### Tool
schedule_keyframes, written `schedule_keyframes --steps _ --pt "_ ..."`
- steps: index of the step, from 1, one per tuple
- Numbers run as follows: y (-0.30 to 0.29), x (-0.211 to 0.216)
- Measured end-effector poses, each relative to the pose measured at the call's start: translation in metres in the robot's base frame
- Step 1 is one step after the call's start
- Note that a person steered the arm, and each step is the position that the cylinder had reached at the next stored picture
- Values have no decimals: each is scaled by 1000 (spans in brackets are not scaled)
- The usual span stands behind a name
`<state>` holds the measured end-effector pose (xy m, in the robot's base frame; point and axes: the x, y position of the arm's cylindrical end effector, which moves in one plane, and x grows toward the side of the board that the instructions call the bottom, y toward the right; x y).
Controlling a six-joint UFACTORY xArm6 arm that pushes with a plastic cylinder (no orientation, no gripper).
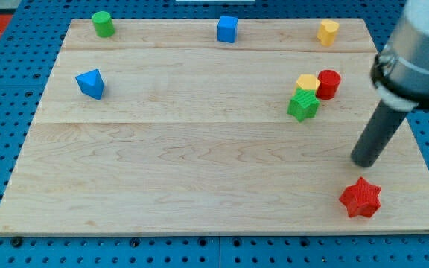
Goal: Move the yellow hexagon diagonal to the triangle
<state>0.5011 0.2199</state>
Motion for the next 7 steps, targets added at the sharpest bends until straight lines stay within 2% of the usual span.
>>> schedule_keyframes --steps 3,5,6,7 --pt "-35 -88" --pt "-112 -130" --pt "-111 -143" --pt "-71 -150"
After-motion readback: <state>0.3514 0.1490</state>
